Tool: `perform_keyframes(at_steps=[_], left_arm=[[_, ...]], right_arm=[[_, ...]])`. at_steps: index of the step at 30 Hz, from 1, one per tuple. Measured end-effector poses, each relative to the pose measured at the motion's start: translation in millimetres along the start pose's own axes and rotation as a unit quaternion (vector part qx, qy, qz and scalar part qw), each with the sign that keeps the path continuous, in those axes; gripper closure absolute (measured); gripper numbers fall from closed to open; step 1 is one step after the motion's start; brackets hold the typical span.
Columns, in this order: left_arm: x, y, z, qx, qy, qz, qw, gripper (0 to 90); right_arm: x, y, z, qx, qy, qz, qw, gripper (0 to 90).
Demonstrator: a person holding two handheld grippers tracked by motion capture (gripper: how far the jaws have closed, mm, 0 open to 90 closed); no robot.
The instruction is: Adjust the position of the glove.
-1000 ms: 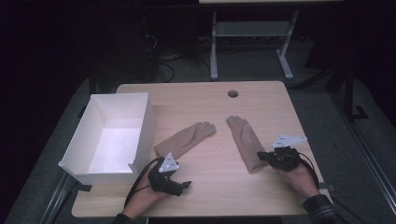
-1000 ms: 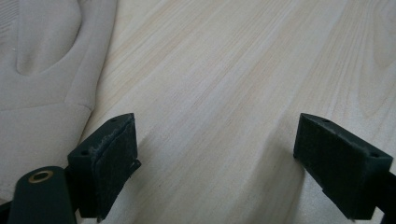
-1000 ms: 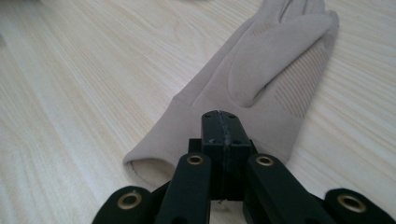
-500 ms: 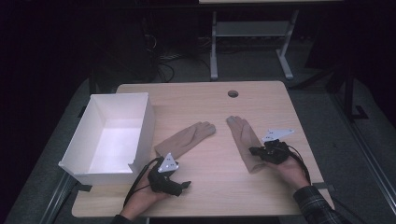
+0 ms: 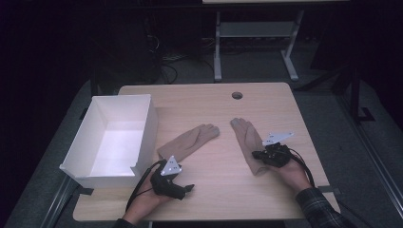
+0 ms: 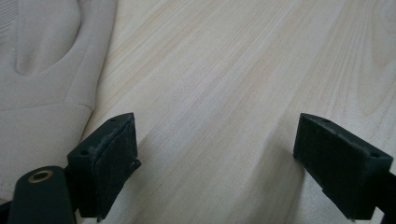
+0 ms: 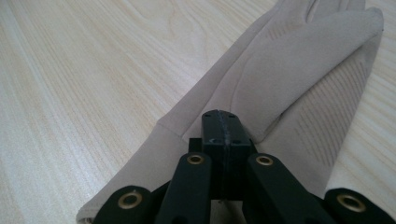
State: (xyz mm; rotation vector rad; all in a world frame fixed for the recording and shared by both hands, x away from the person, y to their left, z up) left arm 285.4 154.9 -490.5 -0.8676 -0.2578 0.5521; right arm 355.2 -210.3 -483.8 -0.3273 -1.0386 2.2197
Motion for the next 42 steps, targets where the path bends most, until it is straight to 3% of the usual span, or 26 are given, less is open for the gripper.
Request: perform_keyframes(at_steps=[18,30,42], left_arm=[[0.1,0.0,0.0,0.0,0.0,0.0,1.0,12.9],[0.1,0.0,0.1,0.0,0.0,0.0,1.0,12.9],[0.1,0.0,0.1,0.0,0.0,0.0,1.0,12.9]], right_arm=[[14.3,3.5,5.0,0.008,-0.03,0.01,0.9995,89.9],[36.8,4.7,5.6,0.011,-0.06,0.026,0.9978,89.9],[68.1,4.0,6.4,0.024,-0.097,0.046,0.9939,89.8]])
Point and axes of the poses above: each handheld gripper's, and its own axes: z roughly backward along the jaws, y roughly out of its underside, x roughly to its left, the point moved 2 cm from there along -z, roughly forward along the jaws, and after that the axes turned 5 degrees about -x, right-handed, at the moved point
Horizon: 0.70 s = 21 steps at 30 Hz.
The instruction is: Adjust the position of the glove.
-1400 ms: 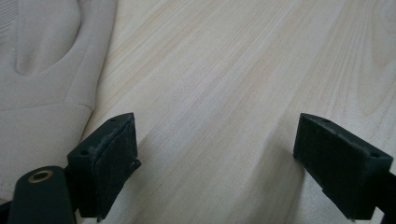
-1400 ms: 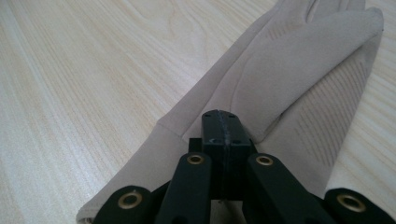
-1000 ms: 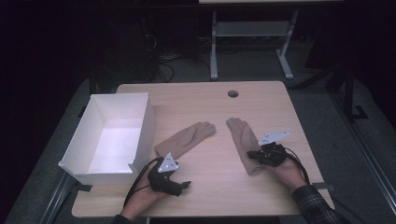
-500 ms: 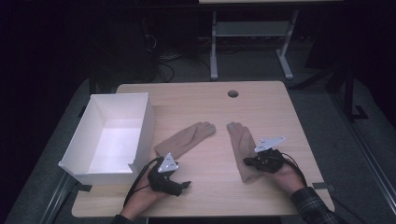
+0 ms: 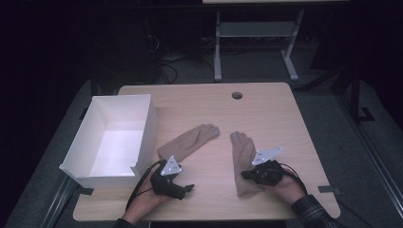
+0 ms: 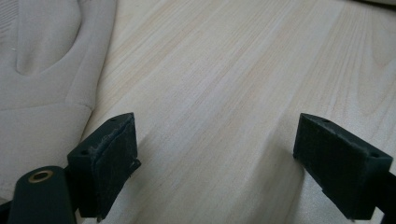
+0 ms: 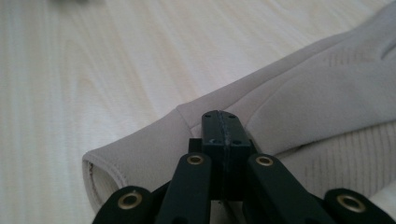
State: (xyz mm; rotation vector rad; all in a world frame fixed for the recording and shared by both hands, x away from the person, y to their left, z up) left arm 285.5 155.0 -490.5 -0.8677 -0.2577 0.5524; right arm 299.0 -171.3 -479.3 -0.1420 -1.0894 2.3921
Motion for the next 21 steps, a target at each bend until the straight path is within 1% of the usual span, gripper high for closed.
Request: perform_keyframes(at_steps=[2,4,6,7,8,9,10,11,14,18,20,21], left_arm=[[0.0,0.1,0.0,0.0,0.0,0.0,1.0,12.9],[0.0,0.1,0.0,-0.001,0.0,0.0,1.0,12.9],[0.0,0.1,0.0,-0.001,0.0,0.0,1.0,12.9],[0.0,0.1,0.0,-0.001,0.0,0.0,1.0,12.9],[0.0,0.1,0.0,-0.001,0.0,0.0,1.0,12.9],[0.0,0.1,0.0,-0.001,0.0,0.0,1.0,12.9],[0.0,0.1,0.0,-0.001,0.0,0.0,1.0,12.9],[0.0,0.2,0.1,0.0,0.0,-0.001,1.0,12.9],[-0.1,0.2,0.2,0.0,0.0,0.0,1.0,12.9],[-0.1,0.2,0.2,0.0,0.0,0.0,1.0,12.9],[-0.1,0.2,0.2,0.0,0.0,0.0,1.0,12.9],[-0.1,0.2,0.2,0.0,0.0,0.0,1.0,12.9]], right_arm=[[5.9,-0.3,-1.0,0.001,-0.005,0.004,1.0,89.8],[10.6,-0.3,-2.0,0.004,-0.01,0.015,0.9998,89.8],[17.5,-0.6,-2.1,0.006,-0.016,0.011,0.9998,89.8],[19.0,-0.2,-2.0,0.009,-0.016,0.02,0.9996,89.8],[21.9,-0.3,-2.1,0.008,-0.019,0.017,0.9996,89.8],[23.3,-0.3,-1.9,0.007,-0.018,0.021,0.9996,89.8],[22.7,-0.7,-1.2,0.007,-0.015,0.032,0.9993,89.8],[23.9,-2.1,0.6,0.001,-0.018,0.021,0.9996,89.8],[18.1,-3.7,5.1,-0.01,-0.009,0.021,0.9997,89.8],[4.8,-2.4,12.8,-0.019,0.008,0.005,0.9998,89.8],[-3.0,-0.2,16.0,-0.019,0.019,-0.001,0.9996,89.8],[-3.0,-0.2,16.0,-0.019,0.019,-0.001,0.9996,89.8]])
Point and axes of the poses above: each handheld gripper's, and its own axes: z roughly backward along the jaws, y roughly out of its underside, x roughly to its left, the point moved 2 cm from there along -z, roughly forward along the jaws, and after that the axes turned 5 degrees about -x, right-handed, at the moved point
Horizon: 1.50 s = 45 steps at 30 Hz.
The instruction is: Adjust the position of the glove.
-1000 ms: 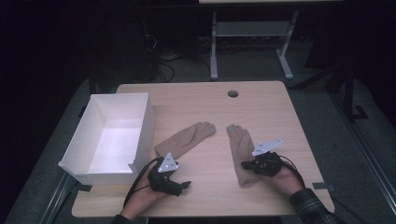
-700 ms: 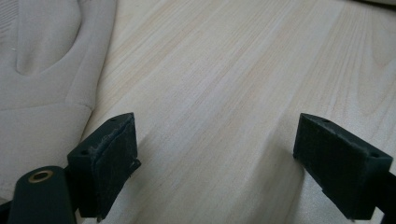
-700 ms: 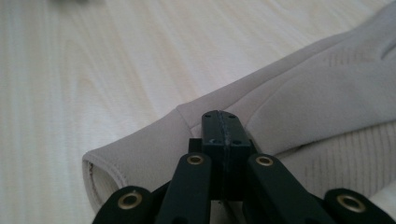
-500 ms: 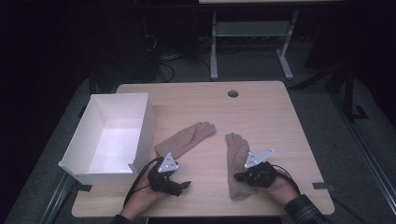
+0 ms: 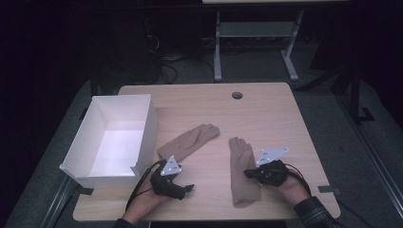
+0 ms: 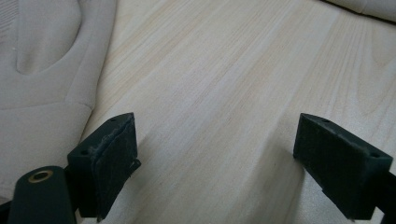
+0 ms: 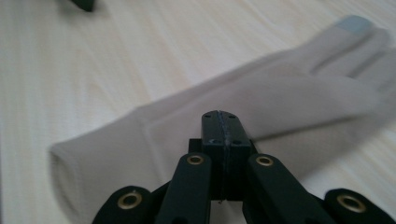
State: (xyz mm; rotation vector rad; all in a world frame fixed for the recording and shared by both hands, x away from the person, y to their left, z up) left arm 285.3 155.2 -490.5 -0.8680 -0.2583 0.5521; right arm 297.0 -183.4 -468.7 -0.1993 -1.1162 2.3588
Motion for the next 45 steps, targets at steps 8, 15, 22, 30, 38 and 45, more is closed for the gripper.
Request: perform_keyframes(at_steps=[8,15,22,30,38,45], left_arm=[[-0.1,0.1,0.0,0.0,0.0,0.0,1.0,12.9],[-0.2,0.2,0.4,0.001,0.0,0.0,1.0,12.9],[-0.2,0.1,0.4,0.001,0.0,0.0,1.0,12.9],[-0.2,0.2,0.4,0.001,0.0,0.0,1.0,12.9],[-0.3,0.2,0.4,0.001,0.0,0.001,1.0,12.9],[-0.4,0.2,0.3,0.0,-0.001,0.001,1.0,12.9]], right_arm=[[-12.9,10.7,-0.7,0.02,0.011,-0.01,0.9997,89.8],[-7.5,14.5,4.5,0.026,0.011,-0.002,0.9996,89.8],[-7.2,15.4,6.6,0.018,0.005,0.002,0.9998,82.4],[-22.4,23.7,27.7,-0.022,0.063,-0.034,0.9972,50.7],[-40.3,42.7,40.0,-0.026,0.105,-0.067,0.9919,37.2],[-52.0,61.2,52.2,-0.035,0.14,-0.101,0.9844,23.5]])
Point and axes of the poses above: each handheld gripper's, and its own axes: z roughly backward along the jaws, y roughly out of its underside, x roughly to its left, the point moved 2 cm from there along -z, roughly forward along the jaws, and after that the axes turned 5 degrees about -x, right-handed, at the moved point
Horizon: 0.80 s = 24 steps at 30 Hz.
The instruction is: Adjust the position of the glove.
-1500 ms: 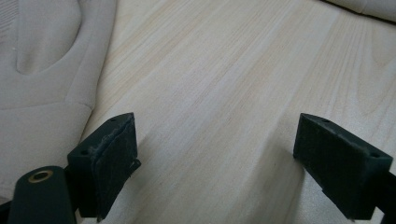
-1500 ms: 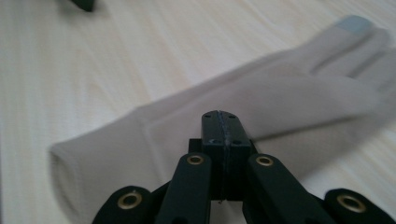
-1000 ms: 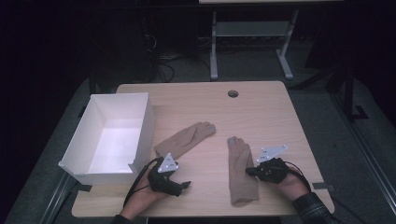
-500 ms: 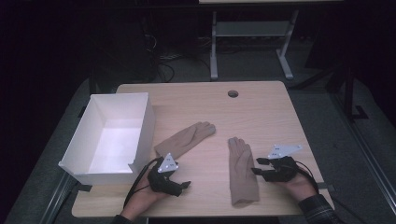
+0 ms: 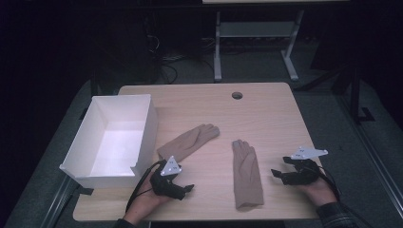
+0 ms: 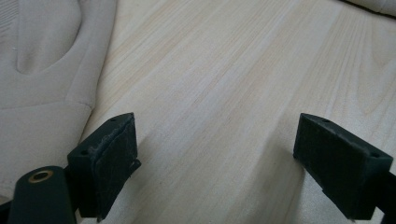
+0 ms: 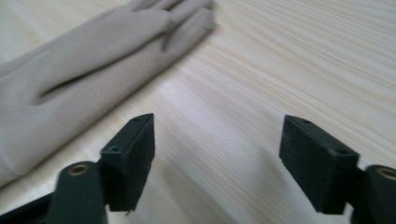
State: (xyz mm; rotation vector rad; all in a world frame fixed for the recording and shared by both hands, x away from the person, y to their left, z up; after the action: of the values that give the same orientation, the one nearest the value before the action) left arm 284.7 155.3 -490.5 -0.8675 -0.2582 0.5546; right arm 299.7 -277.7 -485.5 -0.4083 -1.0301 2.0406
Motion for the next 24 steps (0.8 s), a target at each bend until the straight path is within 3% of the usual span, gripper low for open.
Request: perform_keyframes(at_steps=[7,17,20,21,24], left_arm=[[0.1,-0.1,0.2,0.001,0.0,-0.001,1.0,12.9],[0.0,-1.6,-1.0,0.003,-0.002,0.0,1.0,13.1],[-2.3,-5.7,-1.0,0.021,-0.004,0.001,0.9998,14.9],[-3.6,-8.6,-0.6,0.026,-0.002,-0.003,0.9996,19.8],[-3.8,-13.7,0.1,0.022,-0.003,-0.002,0.9998,22.6]], right_arm=[[-7.5,8.0,-5.6,-0.001,0.035,-0.007,0.9994,15.4],[-7.4,7.8,-6.5,0.004,0.032,-0.004,0.9995,12.7],[-7.3,7.7,-6.5,0.004,0.032,-0.003,0.9995,12.5],[-7.3,7.7,-6.6,0.004,0.031,-0.003,0.9995,12.4],[-7.4,7.7,-6.6,0.005,0.031,-0.003,0.9995,12.4]])
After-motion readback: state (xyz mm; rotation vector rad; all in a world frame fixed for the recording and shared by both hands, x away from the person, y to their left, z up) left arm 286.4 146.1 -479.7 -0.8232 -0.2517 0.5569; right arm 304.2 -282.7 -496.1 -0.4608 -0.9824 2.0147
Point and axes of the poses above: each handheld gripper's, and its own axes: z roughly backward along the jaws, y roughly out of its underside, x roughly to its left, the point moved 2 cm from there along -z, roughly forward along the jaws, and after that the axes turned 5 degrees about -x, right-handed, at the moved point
